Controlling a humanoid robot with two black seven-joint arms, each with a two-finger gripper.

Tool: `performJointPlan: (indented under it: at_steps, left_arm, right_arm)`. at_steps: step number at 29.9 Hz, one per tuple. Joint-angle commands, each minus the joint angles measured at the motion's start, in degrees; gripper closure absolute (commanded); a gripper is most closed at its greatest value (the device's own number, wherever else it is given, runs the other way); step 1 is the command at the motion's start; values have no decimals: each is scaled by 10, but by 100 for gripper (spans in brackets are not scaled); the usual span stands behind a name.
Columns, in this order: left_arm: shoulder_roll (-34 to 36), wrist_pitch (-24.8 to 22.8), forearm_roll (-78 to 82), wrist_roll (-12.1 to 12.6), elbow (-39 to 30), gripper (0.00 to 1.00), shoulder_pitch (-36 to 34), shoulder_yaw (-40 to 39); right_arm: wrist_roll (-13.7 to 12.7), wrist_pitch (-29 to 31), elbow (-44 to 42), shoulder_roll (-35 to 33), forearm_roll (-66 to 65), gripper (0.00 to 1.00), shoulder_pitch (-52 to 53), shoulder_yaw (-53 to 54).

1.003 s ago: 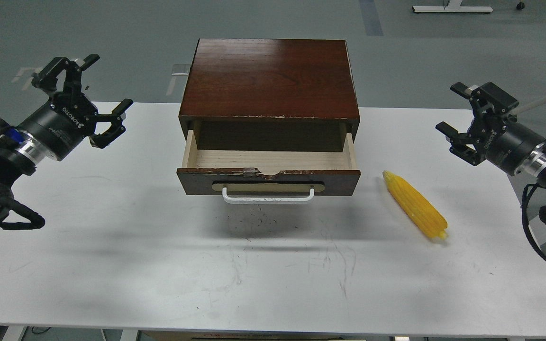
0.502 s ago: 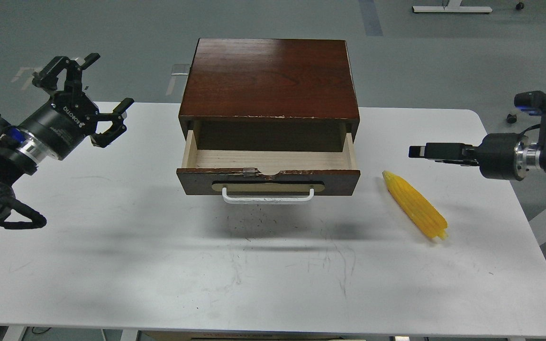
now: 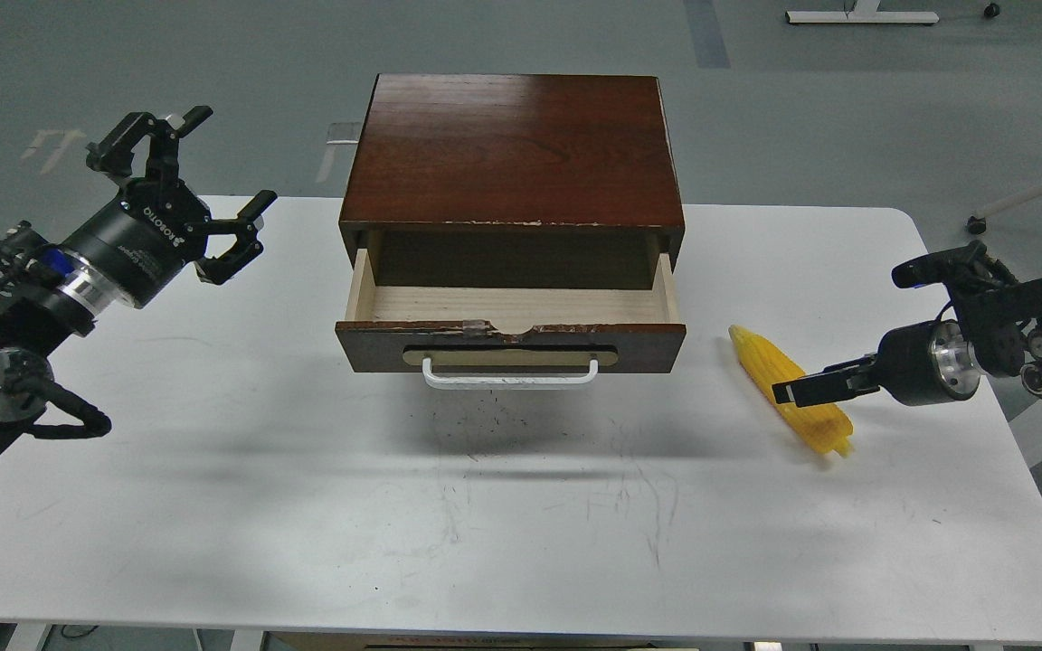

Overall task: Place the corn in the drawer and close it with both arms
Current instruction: 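Lower the right gripper onto the corn cob and close it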

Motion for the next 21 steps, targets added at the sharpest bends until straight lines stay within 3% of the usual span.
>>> performJointPlan:
  at_steps: [1, 9, 13, 15, 21]
  left_arm:
    - [0, 0, 0, 0, 0, 0, 1, 0]
    - [0, 0, 0, 0, 1, 0, 1, -2]
    - [0, 0, 0, 0, 0, 0, 1, -2]
    - [0, 0, 0, 0, 0, 0, 1, -2]
    - [1, 0, 0, 0, 0, 0, 1, -2]
  right_arm:
    - [0, -3, -9, 2, -4, 0, 2, -12]
    - [0, -4, -21, 23, -11, 12, 3, -35]
    - [0, -4, -28, 23, -11, 39, 3, -38]
    - [0, -4, -28, 24, -11, 43, 3, -43]
    - [0, -4, -28, 23, -11, 98, 6, -57]
